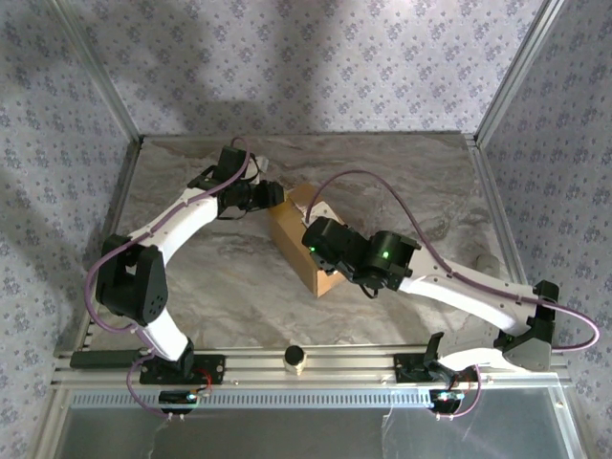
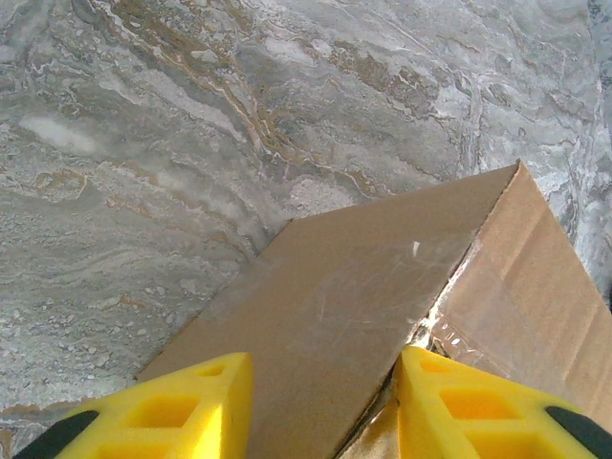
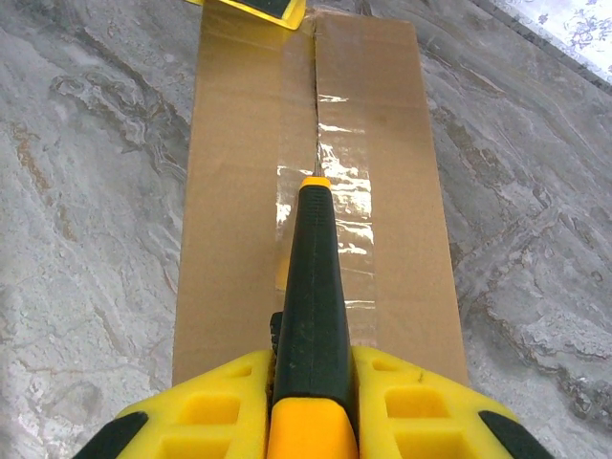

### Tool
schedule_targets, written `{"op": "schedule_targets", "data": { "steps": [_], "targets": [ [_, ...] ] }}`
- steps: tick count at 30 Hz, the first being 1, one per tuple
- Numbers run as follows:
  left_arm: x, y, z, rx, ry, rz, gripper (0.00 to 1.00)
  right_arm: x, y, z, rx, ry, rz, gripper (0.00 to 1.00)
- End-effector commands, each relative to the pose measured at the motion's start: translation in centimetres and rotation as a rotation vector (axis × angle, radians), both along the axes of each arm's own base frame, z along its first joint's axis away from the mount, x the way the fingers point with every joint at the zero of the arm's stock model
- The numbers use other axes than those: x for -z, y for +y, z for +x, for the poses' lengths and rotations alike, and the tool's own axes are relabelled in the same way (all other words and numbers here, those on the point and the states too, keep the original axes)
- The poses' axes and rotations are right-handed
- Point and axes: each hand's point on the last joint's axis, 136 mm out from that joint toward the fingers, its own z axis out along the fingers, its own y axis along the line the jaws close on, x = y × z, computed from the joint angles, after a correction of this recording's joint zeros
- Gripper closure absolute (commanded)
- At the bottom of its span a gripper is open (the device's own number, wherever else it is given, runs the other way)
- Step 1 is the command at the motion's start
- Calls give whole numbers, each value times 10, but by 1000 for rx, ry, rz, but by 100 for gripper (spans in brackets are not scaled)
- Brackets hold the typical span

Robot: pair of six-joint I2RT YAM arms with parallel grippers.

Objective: Unpack the express box

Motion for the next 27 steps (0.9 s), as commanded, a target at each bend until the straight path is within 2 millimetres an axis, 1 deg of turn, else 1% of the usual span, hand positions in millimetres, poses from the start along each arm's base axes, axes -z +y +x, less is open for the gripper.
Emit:
{"op": "schedule_targets", "data": {
  "steps": [1,11,14,17,19,22,24,27],
  "targets": [
    [39,50,2,-145,57,200,60,16,-17,-21,-26,89,-75,100],
    [39,50,0,-135,52,199,61,20,-28,-23,-25,79,-105,100],
    [36,48,-2,-122,42,185,61,18,-26,-21,-27,68,-98,100],
    [25,45,-1,-105,9,172,59,17,-17,-21,-45,66,-70,100],
    [13,42,-2,-99,-13,141,58,15,-13,-21,-44,66,-56,100],
    [-11,31,-3,-79,-56,78,55,10,-6,-22,-20,67,-13,100],
    [-18,26,-3,-76,-63,69,54,6,-3,-22,-5,66,12,100],
    [-11,19,-3,-62,-39,86,54,4,3,-23,5,81,51,100]
  ]
}}
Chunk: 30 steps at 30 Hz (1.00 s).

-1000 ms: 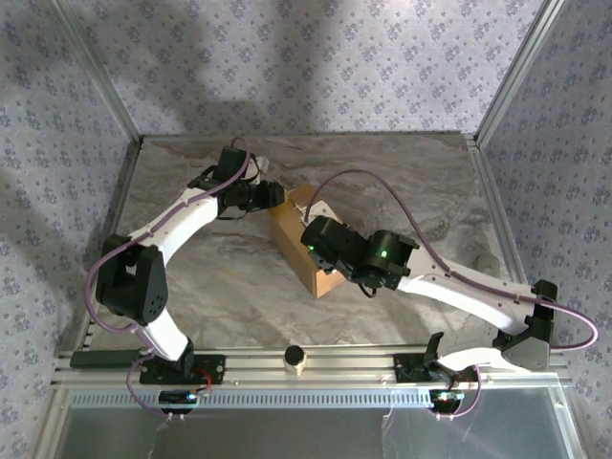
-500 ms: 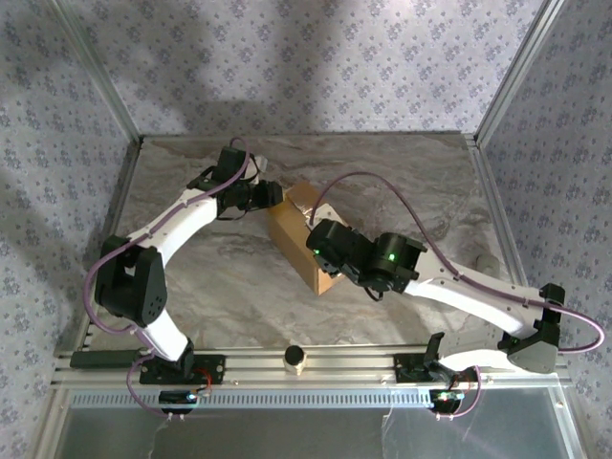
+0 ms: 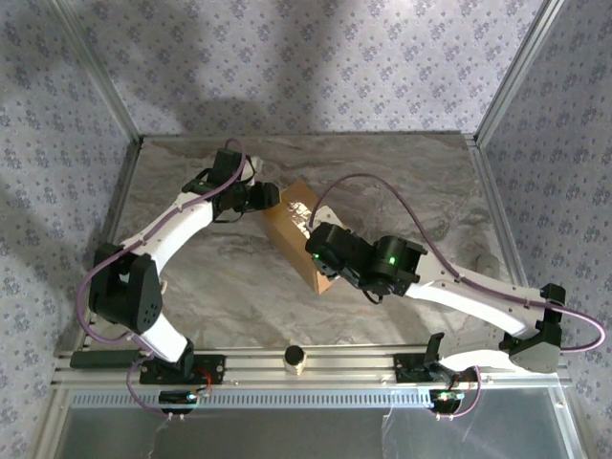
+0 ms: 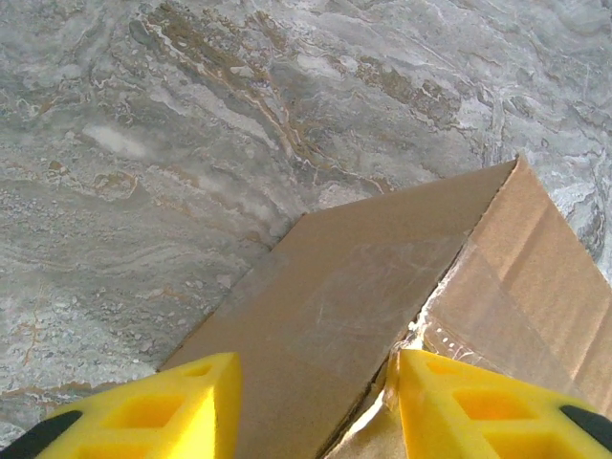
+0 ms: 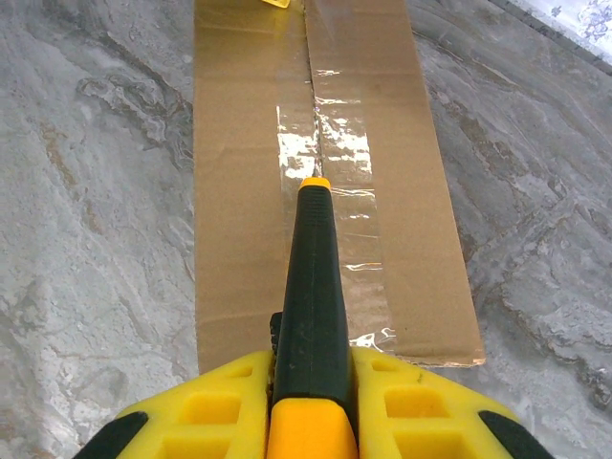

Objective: Unpack the express box

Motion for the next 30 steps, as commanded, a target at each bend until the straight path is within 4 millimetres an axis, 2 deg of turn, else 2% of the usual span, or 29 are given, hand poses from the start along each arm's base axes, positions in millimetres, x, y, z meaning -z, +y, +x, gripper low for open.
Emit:
{"op": "schedule_targets", "data": {
  "steps": [1,6,13,16,21,24,30],
  "targets": [
    [0,5,4,-36,10,45,54,6,6,-12,-2,73,19,100],
    [16,0,7,-46,50,36,55,1,15,-15,-3,95,45,100],
    [16,-6,15,-37,43,29,56,-4,36,-24,-40,103,91,100],
    [12,-7,16,-30,28,29,56,-11,32,-18,-35,58,59,100],
    [6,-8,15,-18,5,25,56,-39,27,-2,-54,-56,14,100],
    [5,-10,13,-13,0,23,57,-52,31,8,-82,-109,10,100],
    [4,-9,13,-18,-5,23,57,-53,42,31,-127,-164,-29,100]
  ]
}}
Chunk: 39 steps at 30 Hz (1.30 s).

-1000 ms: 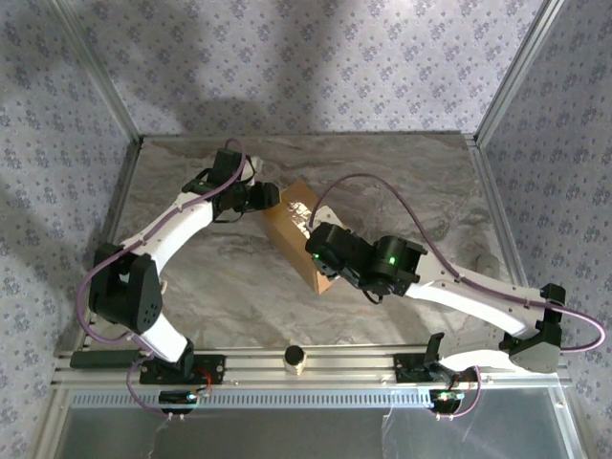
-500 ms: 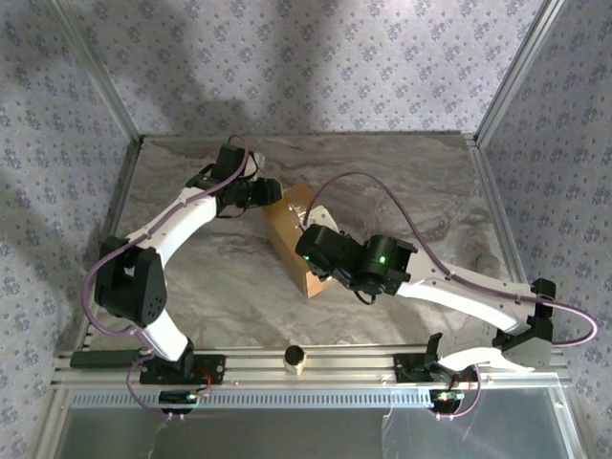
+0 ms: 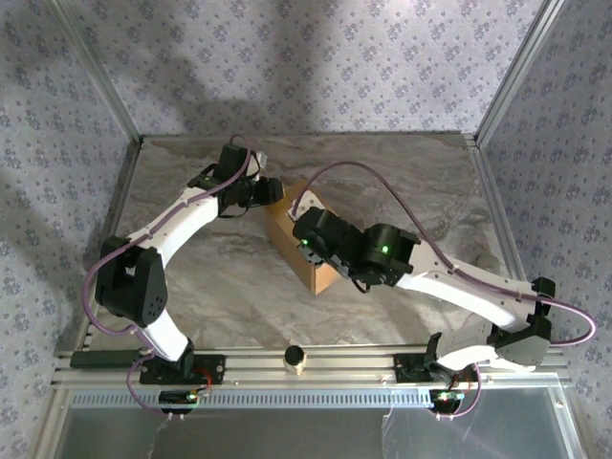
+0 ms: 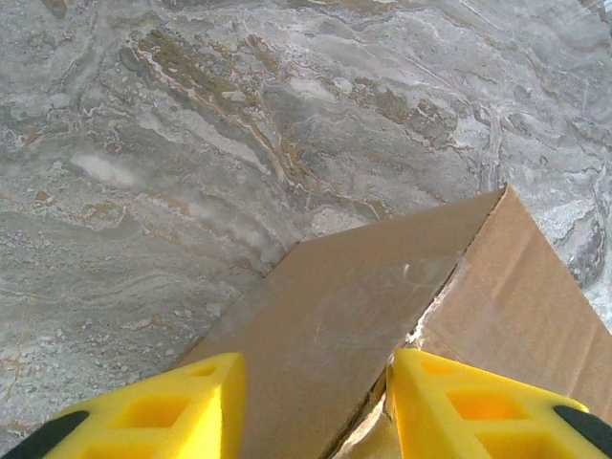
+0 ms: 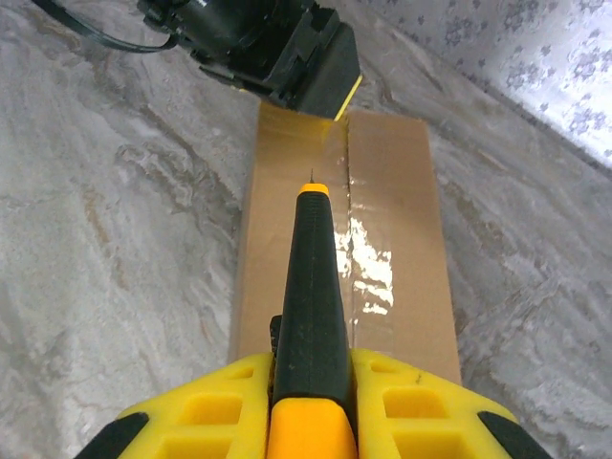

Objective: Unpack the express box

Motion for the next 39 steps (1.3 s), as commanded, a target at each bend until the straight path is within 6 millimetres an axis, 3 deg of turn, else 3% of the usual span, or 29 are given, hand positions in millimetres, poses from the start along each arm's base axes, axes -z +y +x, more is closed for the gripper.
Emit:
{"op": "schedule_targets", "data": {
  "steps": [1,14,31,39],
  "targets": [
    [7,2,-1,-11,11,25,57,-7,13,15,-54,-60,-29,100],
    [3,3,-1,-15,11,21,58,31,2,51,-59,26,-16,100],
    [1,6,-3,-18,9,39,59,51,-7,54,-47,44,-76,100],
    [1,8,-4,-21,6,52,59,47,-14,55,-34,21,-97,100]
  ]
}}
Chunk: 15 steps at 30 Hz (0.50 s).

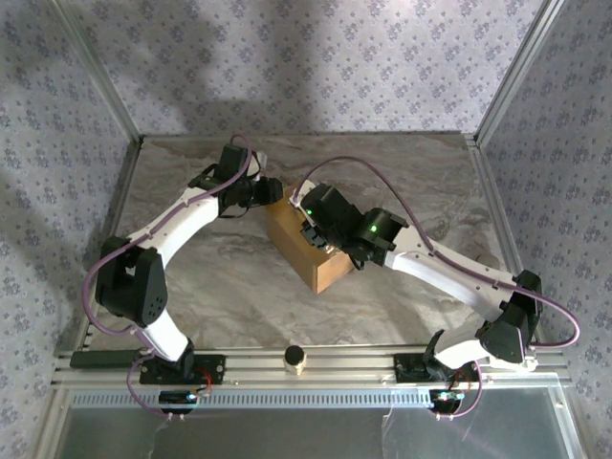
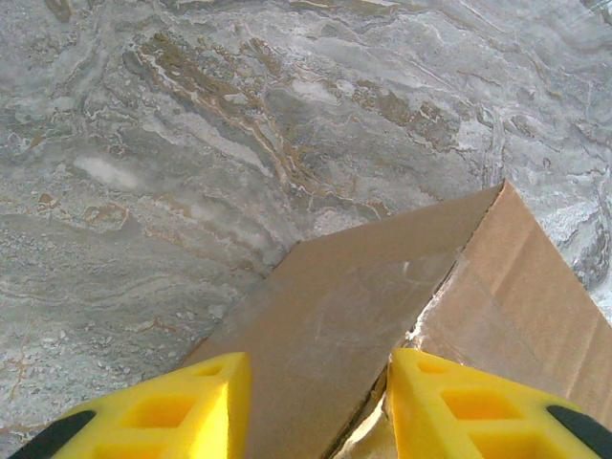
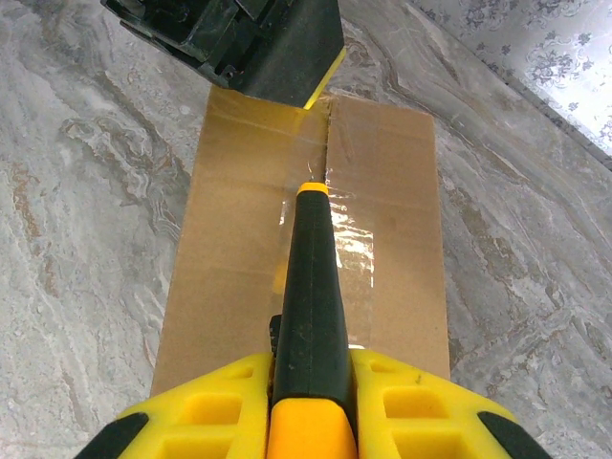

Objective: Unpack the express box

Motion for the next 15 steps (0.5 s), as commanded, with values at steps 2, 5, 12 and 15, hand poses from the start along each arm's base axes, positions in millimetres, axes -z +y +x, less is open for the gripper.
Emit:
{"op": "schedule_targets", "data": {
  "steps": [2,5,12,15],
  "targets": [
    [0,8,-5,-15,11,44,59,0,-8,2,11,-21,-32,100],
    [0,8,-5,-15,8,45,59,-1,-10,2,14,-28,-31,100],
    [0,9,-5,-16,7,49,60,-6,-10,0,17,-33,-22,100],
    [1,9,-5,-16,9,49,60,-10,-9,-1,16,-41,-10,100]
  ]
}}
